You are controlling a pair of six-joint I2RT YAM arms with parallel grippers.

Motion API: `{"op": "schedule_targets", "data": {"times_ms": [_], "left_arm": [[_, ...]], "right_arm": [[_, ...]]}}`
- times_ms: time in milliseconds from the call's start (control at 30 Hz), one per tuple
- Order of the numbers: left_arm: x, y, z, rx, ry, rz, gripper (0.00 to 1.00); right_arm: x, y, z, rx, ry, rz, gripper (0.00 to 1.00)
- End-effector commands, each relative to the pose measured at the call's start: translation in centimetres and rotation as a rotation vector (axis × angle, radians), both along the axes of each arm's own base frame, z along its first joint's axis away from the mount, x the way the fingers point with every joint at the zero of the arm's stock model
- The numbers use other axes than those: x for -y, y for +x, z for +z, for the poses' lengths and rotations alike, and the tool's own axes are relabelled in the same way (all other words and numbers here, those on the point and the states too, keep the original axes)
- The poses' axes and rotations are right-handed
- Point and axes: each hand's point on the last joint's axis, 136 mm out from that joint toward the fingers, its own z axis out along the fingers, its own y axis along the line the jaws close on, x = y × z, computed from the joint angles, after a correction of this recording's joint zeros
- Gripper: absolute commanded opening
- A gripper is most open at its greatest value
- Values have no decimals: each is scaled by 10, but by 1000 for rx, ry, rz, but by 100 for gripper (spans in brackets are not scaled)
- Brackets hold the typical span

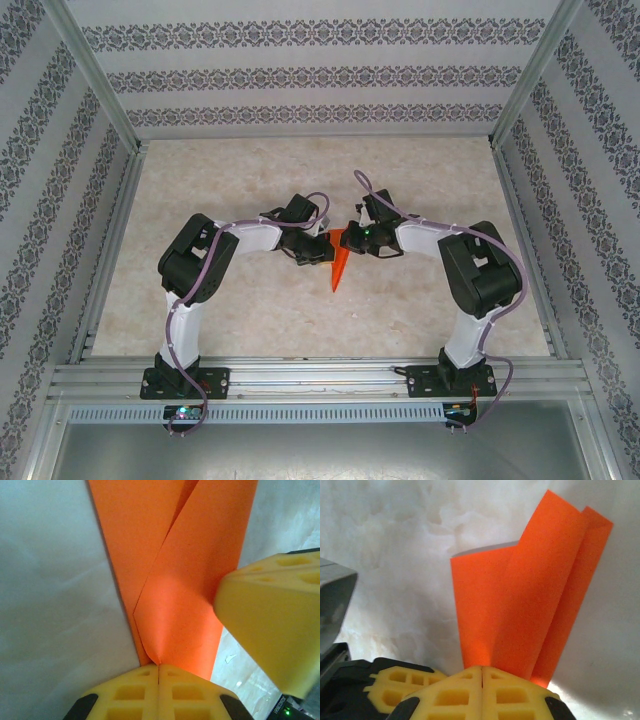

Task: Fold a paper plane with a square sheet of paper (fold left side to right side)
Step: Fold the wing for the fifth time at the center of the table.

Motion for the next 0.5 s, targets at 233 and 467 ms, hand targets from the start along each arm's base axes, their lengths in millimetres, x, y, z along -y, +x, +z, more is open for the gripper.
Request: {"op": "schedule_targets", "data": {"times_ms": [233,467], "left_arm": [[-23,-22,-50,-101,169,13,2],[-23,-22,-50,-103,169,12,1]], "right_arm": [[6,-4,-12,-26,-31,-2,3],[9,-7,-19,-45,-40,-7,1]]}}
